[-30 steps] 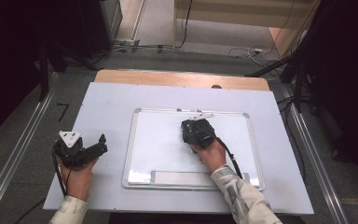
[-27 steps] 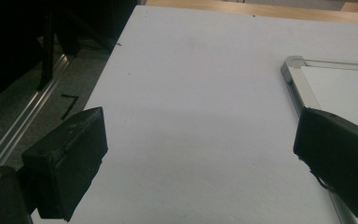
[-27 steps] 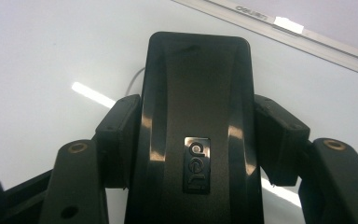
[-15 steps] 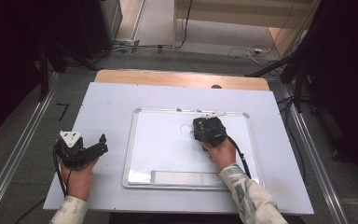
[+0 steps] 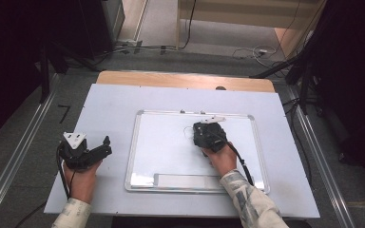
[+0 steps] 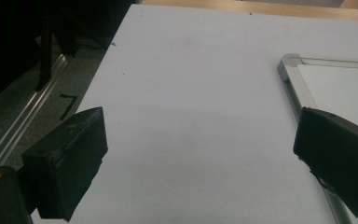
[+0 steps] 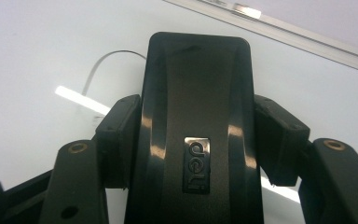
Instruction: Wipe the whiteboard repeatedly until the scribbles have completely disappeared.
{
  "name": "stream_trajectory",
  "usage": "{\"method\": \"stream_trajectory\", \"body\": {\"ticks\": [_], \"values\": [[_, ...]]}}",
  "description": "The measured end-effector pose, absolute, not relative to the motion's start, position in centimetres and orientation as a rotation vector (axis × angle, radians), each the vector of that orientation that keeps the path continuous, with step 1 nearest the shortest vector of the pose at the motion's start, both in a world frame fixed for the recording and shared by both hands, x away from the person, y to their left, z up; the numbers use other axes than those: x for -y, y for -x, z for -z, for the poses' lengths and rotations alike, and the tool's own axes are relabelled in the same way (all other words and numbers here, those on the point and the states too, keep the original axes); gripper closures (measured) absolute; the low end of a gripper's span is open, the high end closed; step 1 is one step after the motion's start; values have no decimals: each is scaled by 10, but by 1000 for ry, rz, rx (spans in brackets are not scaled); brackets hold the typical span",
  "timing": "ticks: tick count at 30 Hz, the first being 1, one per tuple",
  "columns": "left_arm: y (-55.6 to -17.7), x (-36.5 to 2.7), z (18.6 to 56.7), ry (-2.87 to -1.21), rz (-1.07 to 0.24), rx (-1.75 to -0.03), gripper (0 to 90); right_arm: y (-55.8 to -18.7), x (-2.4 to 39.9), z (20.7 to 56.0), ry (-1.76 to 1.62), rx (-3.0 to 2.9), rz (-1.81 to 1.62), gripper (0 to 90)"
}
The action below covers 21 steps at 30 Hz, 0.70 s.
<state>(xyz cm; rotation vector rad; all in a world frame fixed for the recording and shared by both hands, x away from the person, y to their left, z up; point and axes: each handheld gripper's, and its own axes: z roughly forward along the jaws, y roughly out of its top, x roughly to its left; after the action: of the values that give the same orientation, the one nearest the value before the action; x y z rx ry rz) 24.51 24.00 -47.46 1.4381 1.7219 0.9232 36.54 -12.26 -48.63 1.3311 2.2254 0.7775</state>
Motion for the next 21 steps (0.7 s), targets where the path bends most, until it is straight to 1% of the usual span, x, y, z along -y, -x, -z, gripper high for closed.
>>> {"method": "stream_trajectory", "body": {"ticks": [13,21], "values": [[-245,-241,475,-1431,-920,-1720,31,-364,93,487,-1265,-2259,-787,365],[-247,-242,476,-1437,-915,-1723,31,-372,110,486,-1308,-2235,-780,364]]}}
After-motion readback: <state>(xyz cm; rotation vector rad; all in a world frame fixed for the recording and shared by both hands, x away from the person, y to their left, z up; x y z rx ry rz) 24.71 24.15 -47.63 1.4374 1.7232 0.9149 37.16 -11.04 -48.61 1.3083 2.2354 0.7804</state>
